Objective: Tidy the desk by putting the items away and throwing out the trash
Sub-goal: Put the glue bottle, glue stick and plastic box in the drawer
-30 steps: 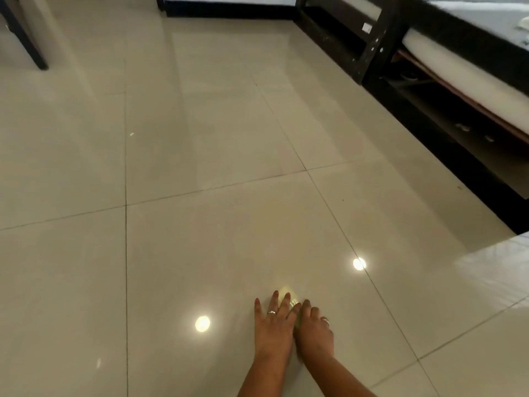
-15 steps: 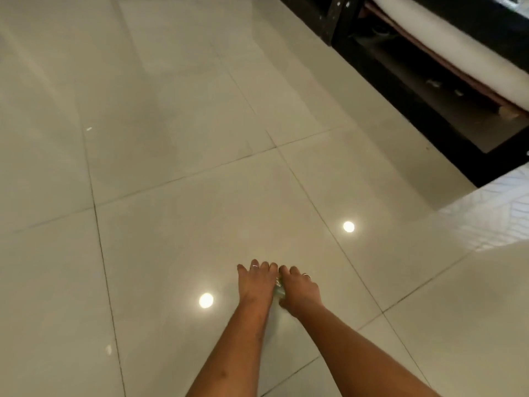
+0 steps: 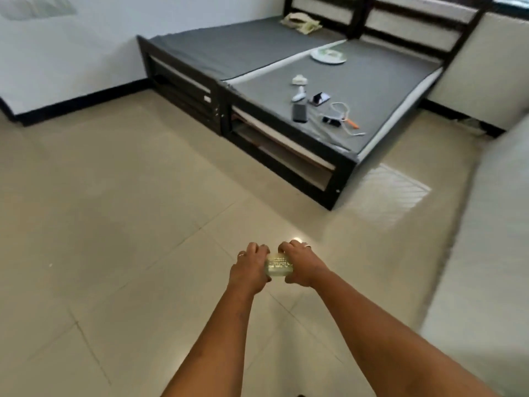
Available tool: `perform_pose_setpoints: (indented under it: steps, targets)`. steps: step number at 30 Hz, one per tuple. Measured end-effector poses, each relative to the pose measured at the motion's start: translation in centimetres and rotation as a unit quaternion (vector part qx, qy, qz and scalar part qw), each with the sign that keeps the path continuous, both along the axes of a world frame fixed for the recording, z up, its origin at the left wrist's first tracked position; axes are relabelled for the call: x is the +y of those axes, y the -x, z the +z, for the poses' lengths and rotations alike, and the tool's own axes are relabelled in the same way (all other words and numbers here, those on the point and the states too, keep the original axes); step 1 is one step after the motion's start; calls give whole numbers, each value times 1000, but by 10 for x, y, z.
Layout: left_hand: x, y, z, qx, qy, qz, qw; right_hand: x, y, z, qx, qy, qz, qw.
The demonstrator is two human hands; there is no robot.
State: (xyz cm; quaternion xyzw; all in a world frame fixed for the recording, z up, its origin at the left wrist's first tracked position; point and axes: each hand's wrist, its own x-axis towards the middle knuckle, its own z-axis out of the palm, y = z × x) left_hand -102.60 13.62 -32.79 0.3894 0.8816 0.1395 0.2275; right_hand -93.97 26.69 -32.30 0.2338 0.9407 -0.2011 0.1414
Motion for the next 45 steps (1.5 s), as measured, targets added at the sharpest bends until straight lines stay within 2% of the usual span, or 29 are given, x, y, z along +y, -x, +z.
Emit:
perform_pose_setpoints:
  steps: [3,5,9,13,17,21,28,33,36,38,40,45]
  targets:
    - [5,-40,88,-30,-33,-47,998,-1,-56,90,2,13,-47,999]
    - [9,-65,138,-18,-39,-95,995,-5,-95,144,8,18,-85,996]
    - [23,-121,209,-2,-60,-178,982,-10,-170,220,18,-4,-147,989]
    - [45,-197,248,-8,-100,-265,959,-13,-262,270,24,-38,-222,974]
    - [69,-280,276,-9,-138,-355,924,-22,-360,302,44,-49,-322,945]
    - [91,-380,302,-18,-170,-460,871,-39,-469,331,55,-81,-416,904]
    - [107,-576,338,-40,-214,-596,773,-79,-657,346,104,-127,-573,803]
    - [111,-703,343,15,-193,-696,691,-116,-768,335,113,-115,-670,725]
    - [102,-756,337,56,-189,-744,639,-139,-804,316,124,-88,-718,679]
    - [98,-776,325,74,-173,-761,621,-153,-817,302,114,-68,-734,666]
    - [97,-788,311,83,-144,-776,609,-162,-828,288,92,-55,-736,668]
    - [107,-796,291,86,-95,-784,607,-170,-834,259,91,-27,-756,648]
